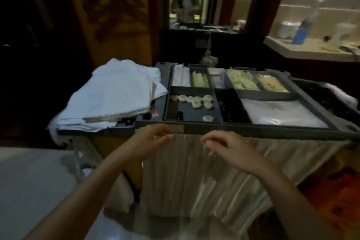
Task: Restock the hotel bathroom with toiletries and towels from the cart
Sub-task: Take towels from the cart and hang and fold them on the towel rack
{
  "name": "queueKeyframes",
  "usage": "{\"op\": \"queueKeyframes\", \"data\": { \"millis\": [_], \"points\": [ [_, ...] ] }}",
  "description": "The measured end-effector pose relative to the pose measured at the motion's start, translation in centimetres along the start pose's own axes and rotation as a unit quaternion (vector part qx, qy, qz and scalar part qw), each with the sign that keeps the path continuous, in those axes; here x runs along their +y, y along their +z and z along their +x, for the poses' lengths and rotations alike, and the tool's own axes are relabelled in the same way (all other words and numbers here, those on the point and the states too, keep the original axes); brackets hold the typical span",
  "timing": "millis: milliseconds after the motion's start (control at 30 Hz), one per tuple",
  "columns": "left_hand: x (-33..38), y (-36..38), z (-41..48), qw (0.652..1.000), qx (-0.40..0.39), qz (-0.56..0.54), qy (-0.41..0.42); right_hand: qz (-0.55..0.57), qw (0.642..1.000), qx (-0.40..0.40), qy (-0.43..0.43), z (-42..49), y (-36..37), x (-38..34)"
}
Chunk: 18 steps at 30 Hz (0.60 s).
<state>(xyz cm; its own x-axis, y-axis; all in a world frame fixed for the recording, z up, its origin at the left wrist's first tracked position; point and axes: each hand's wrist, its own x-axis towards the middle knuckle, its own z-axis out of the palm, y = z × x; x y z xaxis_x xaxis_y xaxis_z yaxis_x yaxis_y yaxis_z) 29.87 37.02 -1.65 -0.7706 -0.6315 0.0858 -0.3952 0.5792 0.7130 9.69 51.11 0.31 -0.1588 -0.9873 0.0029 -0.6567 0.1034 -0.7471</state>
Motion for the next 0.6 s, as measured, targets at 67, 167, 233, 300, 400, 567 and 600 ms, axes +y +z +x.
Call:
{"op": "queueKeyframes", "data": {
  "millis": [67, 167, 233, 300, 400, 567, 600],
  "points": [
    [-1.6, -1.0, 2.6, 0.999, 0.031, 0.012, -0.026, 0.013, 0.999, -0.028, -0.016, 4.5, -0.8, 1.2],
    [-3.6, -2.2, 6.7, 0.994, 0.084, 0.032, -0.069, 0.032, 0.996, -0.072, -0.034, 11.4, -2.4, 2.7],
    [-4.8, -2.8, 9.1, 0.988, 0.104, 0.047, -0.103, 0.03, 0.994, -0.097, -0.049, 15.6, -3.2, 3.3],
    [-6.0, -3.3, 11.0, 0.979, 0.123, 0.061, -0.15, 0.026, 0.989, -0.123, -0.073, 19.7, -3.6, 3.4],
    [-7.2, -4.0, 12.3, 0.962, 0.106, 0.113, -0.225, 0.024, 0.983, -0.147, -0.109, 24.6, -2.9, 2.8],
    [-9.7, -5.7, 12.7, 0.936, 0.141, 0.132, -0.295, 0.026, 0.966, -0.206, -0.156, 31.8, 1.5, 2.1],
    [-10.4, -6.0, 12.8, 0.93, 0.161, 0.124, -0.305, 0.007, 0.967, -0.204, -0.151, 33.0, 2.5, 2.0]
  ]
}}
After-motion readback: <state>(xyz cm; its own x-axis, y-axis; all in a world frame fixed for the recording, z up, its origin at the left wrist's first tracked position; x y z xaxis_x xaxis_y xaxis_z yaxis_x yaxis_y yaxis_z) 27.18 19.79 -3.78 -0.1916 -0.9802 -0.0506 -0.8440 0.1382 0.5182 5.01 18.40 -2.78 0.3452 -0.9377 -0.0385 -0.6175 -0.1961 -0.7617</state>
